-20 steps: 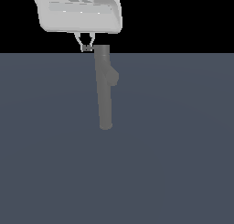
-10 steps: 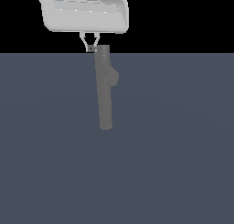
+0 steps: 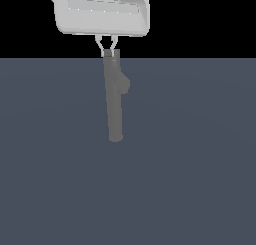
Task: Turn on the faucet by rotating a designated handle.
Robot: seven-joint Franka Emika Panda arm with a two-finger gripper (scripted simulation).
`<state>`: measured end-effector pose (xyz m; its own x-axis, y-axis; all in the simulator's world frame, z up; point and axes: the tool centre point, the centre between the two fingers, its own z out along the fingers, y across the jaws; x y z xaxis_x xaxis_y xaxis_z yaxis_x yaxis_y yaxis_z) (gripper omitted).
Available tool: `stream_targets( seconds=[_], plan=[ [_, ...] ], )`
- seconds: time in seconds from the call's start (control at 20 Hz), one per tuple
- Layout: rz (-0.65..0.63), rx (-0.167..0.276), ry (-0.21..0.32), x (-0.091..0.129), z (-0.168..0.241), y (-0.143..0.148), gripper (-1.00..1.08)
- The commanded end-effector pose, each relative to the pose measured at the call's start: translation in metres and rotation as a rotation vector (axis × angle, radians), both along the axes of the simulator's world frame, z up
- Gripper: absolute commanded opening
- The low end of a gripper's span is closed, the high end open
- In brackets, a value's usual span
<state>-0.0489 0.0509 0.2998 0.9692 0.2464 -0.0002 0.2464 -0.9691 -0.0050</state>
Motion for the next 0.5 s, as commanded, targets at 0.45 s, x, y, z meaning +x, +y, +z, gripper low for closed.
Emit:
stream_targets(
  seconds=[0.45],
  plan=[
    [-0.01, 0.002, 0.018, 0.015, 0.0, -0.03, -1.0]
  ],
)
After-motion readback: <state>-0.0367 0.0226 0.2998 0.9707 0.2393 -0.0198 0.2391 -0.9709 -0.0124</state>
